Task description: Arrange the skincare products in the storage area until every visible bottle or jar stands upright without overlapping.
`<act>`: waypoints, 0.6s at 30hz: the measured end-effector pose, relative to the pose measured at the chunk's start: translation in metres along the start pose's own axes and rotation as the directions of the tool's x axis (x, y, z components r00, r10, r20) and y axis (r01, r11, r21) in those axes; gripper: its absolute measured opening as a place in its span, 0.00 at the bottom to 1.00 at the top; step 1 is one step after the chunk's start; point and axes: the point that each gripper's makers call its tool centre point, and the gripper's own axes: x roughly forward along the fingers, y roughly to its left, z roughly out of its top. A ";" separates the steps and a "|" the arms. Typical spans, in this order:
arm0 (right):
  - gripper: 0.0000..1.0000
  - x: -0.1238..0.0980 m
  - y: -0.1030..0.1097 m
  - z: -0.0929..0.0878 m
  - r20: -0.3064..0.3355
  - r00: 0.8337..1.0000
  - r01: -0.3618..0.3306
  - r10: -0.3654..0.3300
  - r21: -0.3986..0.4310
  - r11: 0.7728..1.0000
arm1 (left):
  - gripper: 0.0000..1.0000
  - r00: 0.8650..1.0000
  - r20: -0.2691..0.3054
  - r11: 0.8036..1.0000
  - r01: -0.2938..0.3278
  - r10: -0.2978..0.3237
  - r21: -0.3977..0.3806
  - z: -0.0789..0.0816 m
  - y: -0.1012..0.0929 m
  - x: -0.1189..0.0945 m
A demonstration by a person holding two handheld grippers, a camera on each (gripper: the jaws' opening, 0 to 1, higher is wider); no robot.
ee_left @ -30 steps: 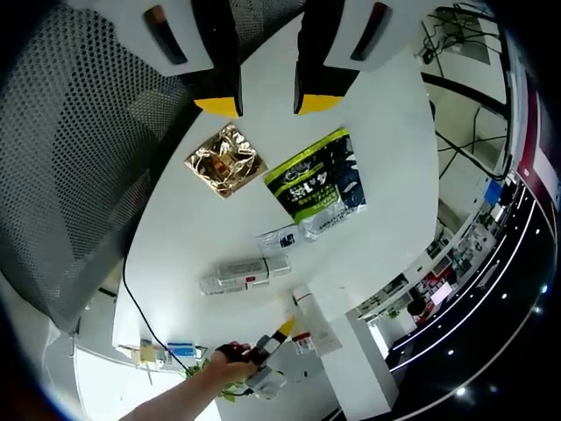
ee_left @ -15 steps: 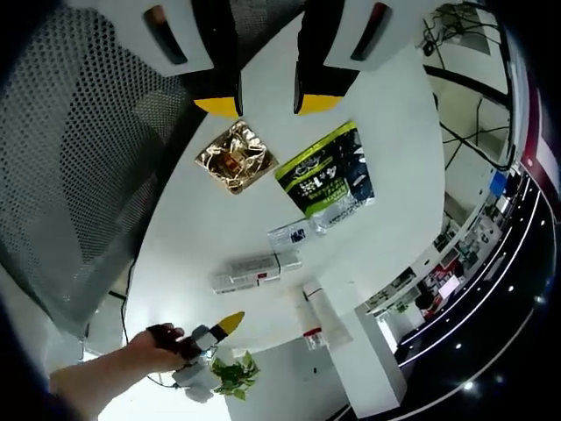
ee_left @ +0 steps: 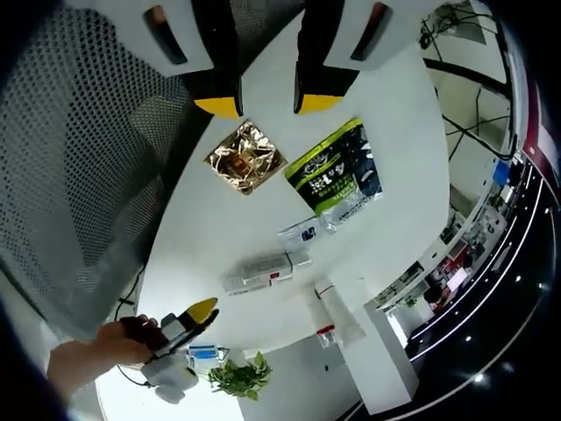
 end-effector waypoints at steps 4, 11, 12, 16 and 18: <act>0.50 0.005 0.005 -0.007 -0.025 0.999 -0.021 0.019 -0.049 0.999 | 0.24 1.000 -0.005 1.000 -0.023 0.023 -0.004 -0.001 0.005 -0.001; 0.48 0.021 0.009 0.001 -0.119 0.992 -0.061 0.039 -0.186 0.981 | 0.24 0.999 -0.004 0.999 -0.051 0.051 -0.010 -0.002 0.010 -0.002; 0.48 0.024 0.011 0.005 -0.129 0.991 -0.068 0.041 -0.212 0.975 | 0.24 0.999 -0.004 0.999 -0.053 0.053 -0.011 -0.003 0.011 -0.002; 0.48 0.032 0.011 0.006 -0.202 0.979 -0.081 0.019 -0.303 0.950 | 0.24 0.998 -0.003 0.998 -0.064 0.064 -0.021 -0.003 0.014 -0.002; 0.47 0.034 0.009 0.007 -0.225 0.974 -0.077 0.000 -0.332 0.940 | 0.24 0.998 -0.005 0.998 -0.064 0.064 -0.027 -0.004 0.014 -0.002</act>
